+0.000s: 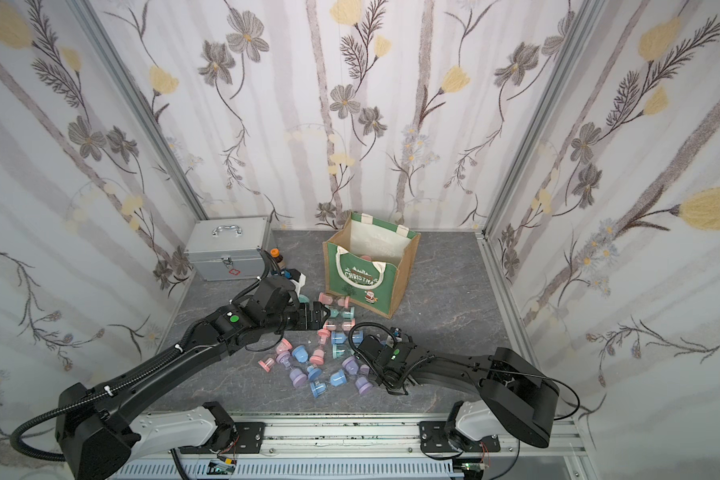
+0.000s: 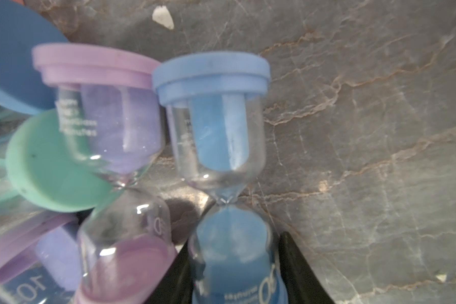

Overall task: Put the hourglass into the canvas bag
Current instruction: Pick up the hourglass from the center of the board, then place the hourglass in the canvas bag.

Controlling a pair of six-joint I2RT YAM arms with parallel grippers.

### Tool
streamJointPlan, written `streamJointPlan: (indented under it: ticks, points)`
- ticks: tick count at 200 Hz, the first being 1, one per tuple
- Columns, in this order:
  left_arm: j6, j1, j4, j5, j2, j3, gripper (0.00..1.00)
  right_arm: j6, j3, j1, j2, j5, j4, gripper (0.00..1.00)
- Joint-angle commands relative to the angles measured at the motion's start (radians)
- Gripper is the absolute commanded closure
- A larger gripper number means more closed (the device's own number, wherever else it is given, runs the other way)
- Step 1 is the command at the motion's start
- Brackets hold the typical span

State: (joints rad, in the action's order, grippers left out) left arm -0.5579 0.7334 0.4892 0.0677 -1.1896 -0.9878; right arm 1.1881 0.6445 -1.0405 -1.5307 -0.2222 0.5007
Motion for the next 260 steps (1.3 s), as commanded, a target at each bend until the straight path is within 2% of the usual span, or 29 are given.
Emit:
streamJointPlan:
  ticks: [1, 60, 95, 142, 175, 211, 260]
  points:
    - [-0.009, 0.001, -0.022, -0.011, -0.001, -0.015, 0.00, 0.010, -0.001, 0.006, 0.021, 0.009, -0.027, 0.76]
    - [-0.005, 0.001, -0.026, -0.015, -0.002, -0.032, 0.00, 0.014, -0.008, 0.021, 0.123, -0.026, 0.004, 0.82]
    - [-0.003, 0.001, -0.029, -0.009, -0.007, -0.054, 0.00, 0.018, 0.014, 0.039, 0.221, -0.086, 0.067, 0.84]
    - [0.015, 0.001, -0.039, -0.005, -0.029, -0.098, 0.00, -0.003, 0.093, 0.083, 0.390, -0.201, 0.192, 0.86]
    - [0.027, 0.001, -0.050, -0.005, -0.051, -0.138, 0.00, -0.094, 0.219, 0.137, 0.477, -0.255, 0.221, 0.87]
    - [0.031, 0.001, -0.073, -0.018, -0.067, -0.185, 0.00, -0.222, 0.402, 0.190, 0.429, -0.292, 0.225, 0.86]
    - [0.036, 0.001, -0.083, -0.059, -0.113, -0.253, 0.00, -0.441, 0.721, 0.257, 0.211, -0.305, 0.182, 0.85]
